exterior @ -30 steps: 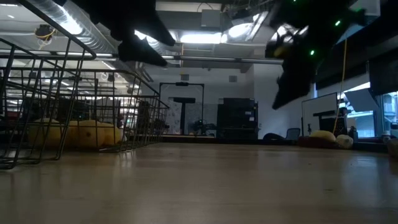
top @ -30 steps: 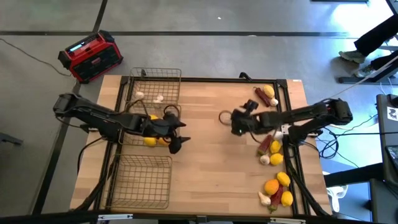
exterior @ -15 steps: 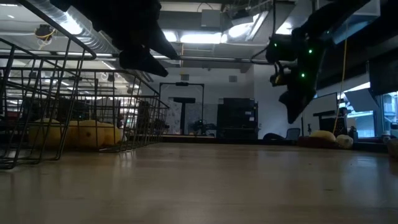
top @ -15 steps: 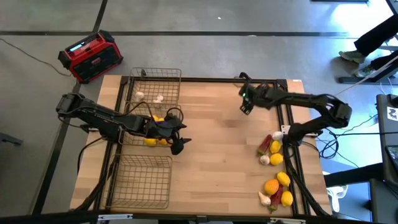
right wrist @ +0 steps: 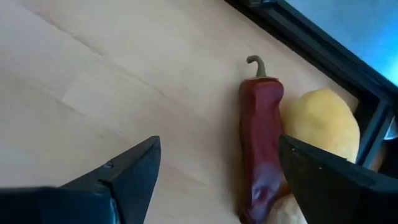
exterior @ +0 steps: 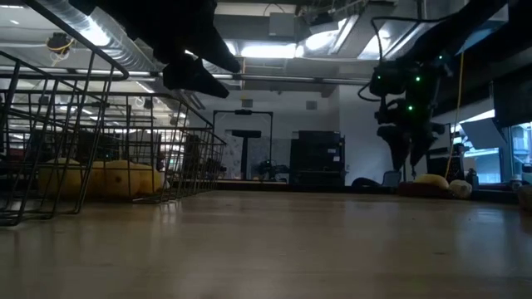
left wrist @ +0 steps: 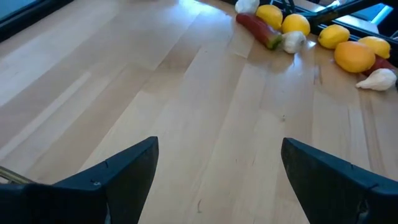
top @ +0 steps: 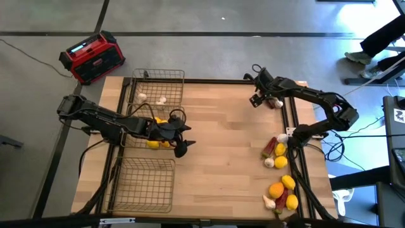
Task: Sort produce into baskets
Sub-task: Put the chili pepper in the bottom wire basket
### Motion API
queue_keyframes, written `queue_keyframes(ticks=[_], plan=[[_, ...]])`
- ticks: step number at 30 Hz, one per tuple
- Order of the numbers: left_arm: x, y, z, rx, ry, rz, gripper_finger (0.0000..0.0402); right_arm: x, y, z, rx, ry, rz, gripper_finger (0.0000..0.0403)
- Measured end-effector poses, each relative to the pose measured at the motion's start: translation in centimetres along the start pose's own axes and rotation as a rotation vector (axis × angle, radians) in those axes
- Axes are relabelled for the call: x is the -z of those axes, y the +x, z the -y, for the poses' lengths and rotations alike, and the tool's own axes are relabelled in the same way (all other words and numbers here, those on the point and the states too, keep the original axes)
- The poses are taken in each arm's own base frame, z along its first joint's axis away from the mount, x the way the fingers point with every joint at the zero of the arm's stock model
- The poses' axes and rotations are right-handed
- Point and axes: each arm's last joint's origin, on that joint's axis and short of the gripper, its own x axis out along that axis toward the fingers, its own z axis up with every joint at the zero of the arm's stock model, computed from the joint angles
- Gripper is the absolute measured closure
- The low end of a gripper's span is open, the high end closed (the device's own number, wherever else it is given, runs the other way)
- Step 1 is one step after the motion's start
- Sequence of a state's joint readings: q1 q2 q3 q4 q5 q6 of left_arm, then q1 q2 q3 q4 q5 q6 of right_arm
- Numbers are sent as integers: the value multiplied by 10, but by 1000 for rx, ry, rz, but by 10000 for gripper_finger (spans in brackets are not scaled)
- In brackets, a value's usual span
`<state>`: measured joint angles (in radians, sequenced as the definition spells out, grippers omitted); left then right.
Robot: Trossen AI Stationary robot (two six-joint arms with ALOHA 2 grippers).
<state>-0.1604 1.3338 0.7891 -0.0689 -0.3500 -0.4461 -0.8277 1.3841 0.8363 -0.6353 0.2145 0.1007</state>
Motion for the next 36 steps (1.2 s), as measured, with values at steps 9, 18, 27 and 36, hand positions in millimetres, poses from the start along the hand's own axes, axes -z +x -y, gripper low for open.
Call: queue_keyframes(ticks=[9,18,27,36], plan=[[0,0,0,-1,1,0,66,-1,24,-3,82,-20,-67,84],[0,0,0,-1,6,-1,66,-8,40,3,131,3,-88,91],[0,0,0,0,9,0,66,-9,42,6,123,11,-91,133],[0,0,0,-1,11,0,66,-21,59,3,144,-26,-148,160]])
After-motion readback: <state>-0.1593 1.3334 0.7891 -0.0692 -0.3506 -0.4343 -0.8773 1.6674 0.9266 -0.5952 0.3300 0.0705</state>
